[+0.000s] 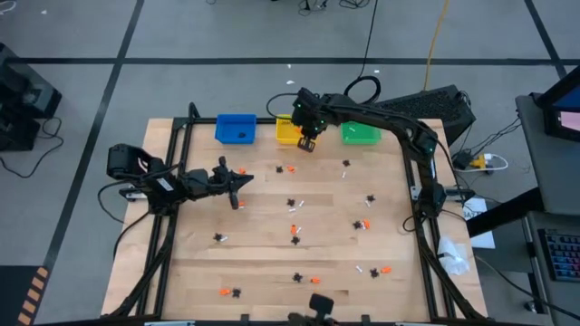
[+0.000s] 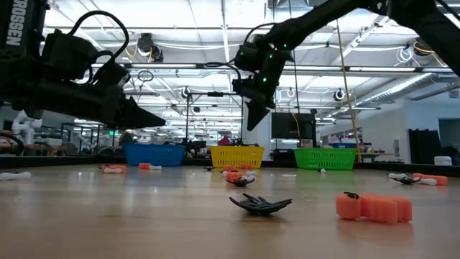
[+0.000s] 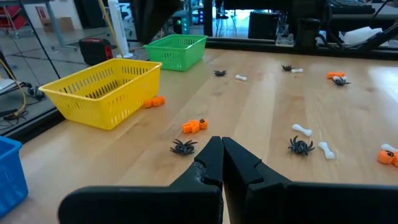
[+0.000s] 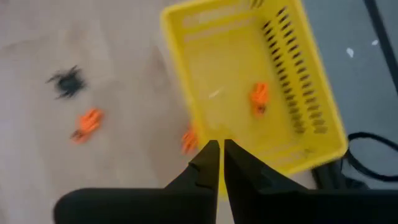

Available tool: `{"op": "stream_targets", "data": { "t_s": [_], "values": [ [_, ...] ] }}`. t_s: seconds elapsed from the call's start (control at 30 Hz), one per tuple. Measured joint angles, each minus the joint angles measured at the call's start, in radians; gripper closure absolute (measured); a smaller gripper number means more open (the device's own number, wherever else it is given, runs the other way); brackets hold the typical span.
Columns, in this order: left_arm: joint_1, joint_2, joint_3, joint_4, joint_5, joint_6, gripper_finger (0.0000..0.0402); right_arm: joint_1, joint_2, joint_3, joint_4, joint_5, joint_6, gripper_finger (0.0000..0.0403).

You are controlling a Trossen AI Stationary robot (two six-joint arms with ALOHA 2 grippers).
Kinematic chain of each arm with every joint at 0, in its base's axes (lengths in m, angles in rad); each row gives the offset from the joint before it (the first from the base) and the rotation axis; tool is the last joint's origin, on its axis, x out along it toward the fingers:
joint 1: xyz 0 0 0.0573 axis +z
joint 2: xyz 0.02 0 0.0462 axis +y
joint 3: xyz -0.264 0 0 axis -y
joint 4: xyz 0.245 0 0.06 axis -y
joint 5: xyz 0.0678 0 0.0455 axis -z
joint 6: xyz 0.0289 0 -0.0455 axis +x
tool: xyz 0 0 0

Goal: Sort Halloween decoration
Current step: Put the orange skeleton toy into the yellow bin

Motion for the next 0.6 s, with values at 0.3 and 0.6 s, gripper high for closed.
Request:
{"op": "stream_targets", "data": {
  "t_s": [0.3,0.6],
  "values": [
    [-0.013,0.0,0.0,-0.005,0.008,0.0,0.0402,0.094,-0.068,-0.283,0.2,-0.002,0.115,0.0343],
    [-0.027,0.0,0.0,-0.004,0.008,0.0,0.0402,0.115,-0.171,-0.67,0.764,0.069,0.299,0.0335]
  ]
}}
